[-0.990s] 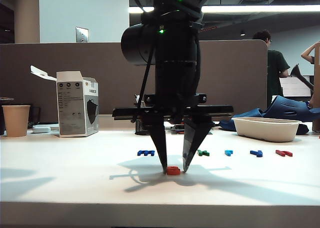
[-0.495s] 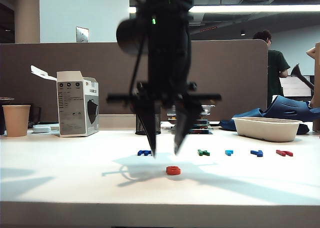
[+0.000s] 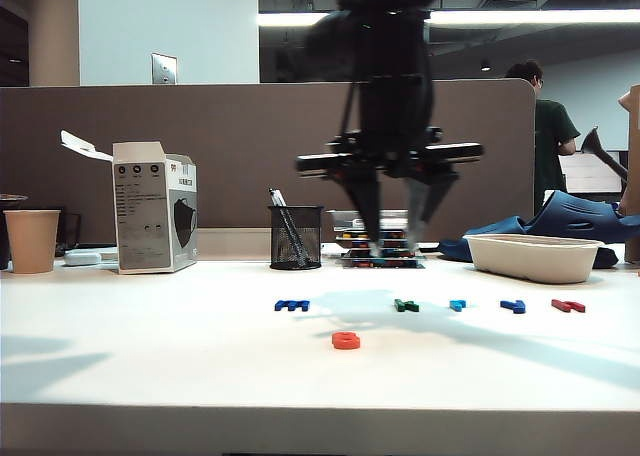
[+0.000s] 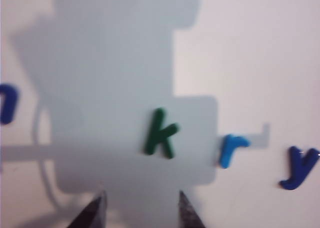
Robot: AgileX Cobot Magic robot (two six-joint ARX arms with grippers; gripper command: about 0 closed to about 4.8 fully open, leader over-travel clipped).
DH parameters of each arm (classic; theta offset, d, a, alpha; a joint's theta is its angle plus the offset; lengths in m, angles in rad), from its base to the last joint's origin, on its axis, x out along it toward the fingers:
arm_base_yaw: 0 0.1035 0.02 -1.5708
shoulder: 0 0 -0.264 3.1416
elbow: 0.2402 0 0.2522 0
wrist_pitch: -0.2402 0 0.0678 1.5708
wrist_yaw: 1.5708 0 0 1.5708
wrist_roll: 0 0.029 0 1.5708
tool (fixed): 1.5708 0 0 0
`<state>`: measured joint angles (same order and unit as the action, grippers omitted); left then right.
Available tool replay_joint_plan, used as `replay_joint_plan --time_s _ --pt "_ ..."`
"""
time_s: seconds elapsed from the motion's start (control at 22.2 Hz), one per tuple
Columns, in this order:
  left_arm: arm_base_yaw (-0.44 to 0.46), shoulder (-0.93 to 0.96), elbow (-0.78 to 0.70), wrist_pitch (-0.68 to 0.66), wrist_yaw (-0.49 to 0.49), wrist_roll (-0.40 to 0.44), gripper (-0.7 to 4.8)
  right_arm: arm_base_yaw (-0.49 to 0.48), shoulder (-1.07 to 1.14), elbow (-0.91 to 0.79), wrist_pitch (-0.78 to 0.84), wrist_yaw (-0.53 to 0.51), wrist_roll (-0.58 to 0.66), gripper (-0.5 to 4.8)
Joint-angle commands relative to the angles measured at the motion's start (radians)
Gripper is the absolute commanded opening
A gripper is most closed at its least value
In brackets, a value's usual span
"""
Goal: Select the appropriate letters from the row of letter magnets placed on the table to arrange into the word "sky".
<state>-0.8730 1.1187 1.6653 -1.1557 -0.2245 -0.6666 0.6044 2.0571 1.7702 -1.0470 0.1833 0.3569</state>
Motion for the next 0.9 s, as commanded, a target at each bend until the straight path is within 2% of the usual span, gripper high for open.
replay_joint_plan --time_s 0.05,0.23,0.9 --pt "0.001 -0.002 0.002 0.01 -0.003 0.004 -0.05 -0.036 -0.005 0.001 0.035 -0.013 0.021 1.8" --pt "0.002 -0.002 0.002 0.01 -0.003 0.004 -0.05 -0.06 0.01 0.001 0.063 -0.07 0.044 1.81" --pt "0.002 -0.002 0.002 0.01 -0.003 0.004 -0.05 -0.08 0.119 0.001 0.083 -0.094 0.062 1.81"
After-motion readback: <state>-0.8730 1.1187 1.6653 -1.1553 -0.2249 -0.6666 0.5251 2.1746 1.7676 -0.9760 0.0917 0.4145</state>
